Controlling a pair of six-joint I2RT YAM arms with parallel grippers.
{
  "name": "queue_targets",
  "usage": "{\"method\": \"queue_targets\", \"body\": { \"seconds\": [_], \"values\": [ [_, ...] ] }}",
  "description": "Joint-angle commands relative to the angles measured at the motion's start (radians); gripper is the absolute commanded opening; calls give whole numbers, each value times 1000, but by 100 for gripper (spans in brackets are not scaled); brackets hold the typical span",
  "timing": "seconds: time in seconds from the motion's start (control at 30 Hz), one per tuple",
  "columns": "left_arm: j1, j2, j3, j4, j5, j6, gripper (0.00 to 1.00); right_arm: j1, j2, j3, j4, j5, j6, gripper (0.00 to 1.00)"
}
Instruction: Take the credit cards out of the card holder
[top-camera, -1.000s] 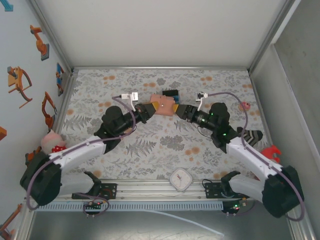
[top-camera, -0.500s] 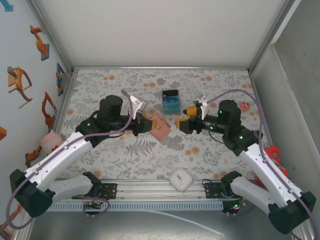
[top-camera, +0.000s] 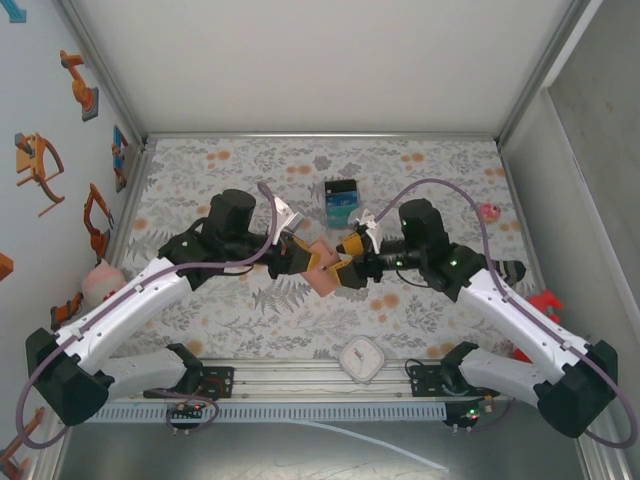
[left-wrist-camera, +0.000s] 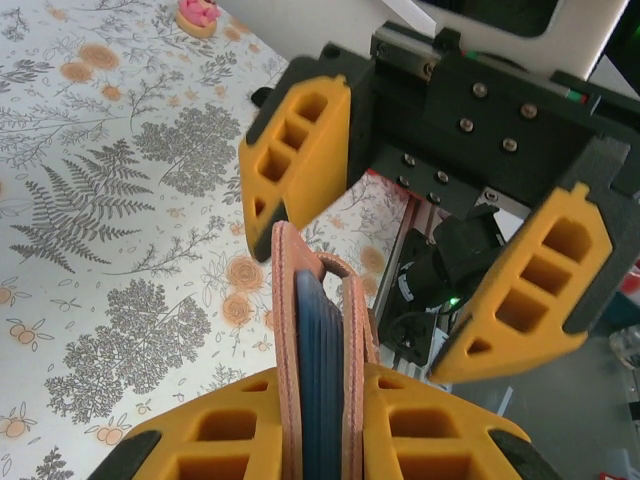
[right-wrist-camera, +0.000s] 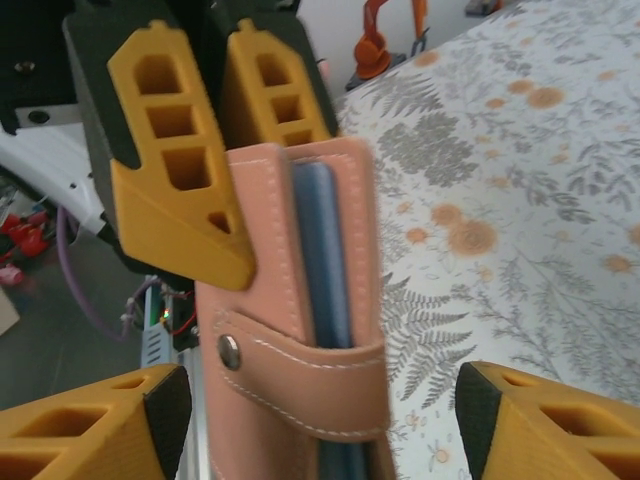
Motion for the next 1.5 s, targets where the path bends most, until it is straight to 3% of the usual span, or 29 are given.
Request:
{"method": "queue_targets", "body": {
  "seconds": [0.0,0.13,0.27,0.4,0.47,0.57,0.67,0.83,1.07,1.27,1.47],
  "values": [
    [-5,1,39,41,35,12,0,27,18,37,15,-53,-22,67],
    [-4,0,41,64,17,-4,1,49,32,28,26,-63,-22,57],
    [-1,4,40,72,-16,-26,3,54,31,12,50,-63,-14,32],
    [5,2,34,93,-33,-60,20,54,13,-13,84,-47,3,8],
    [11,-7,26,106,-58,-85,37,54,2,-25,101,-34,12,1],
    [20,-58,-15,147,-126,-119,56,54,-21,-51,137,17,33,0],
    [33,-164,-97,187,-238,-162,65,53,-52,-75,177,86,65,0],
    [36,-340,-229,225,-383,-235,67,50,-80,-114,305,116,172,0],
    [33,-411,-385,404,-337,-372,71,48,-50,-127,501,65,332,0],
    [2,-330,-408,542,-266,-406,72,48,-28,-127,560,50,383,0],
    [-23,-261,-404,660,-203,-408,67,48,-13,-132,567,47,393,0]
  ]
}}
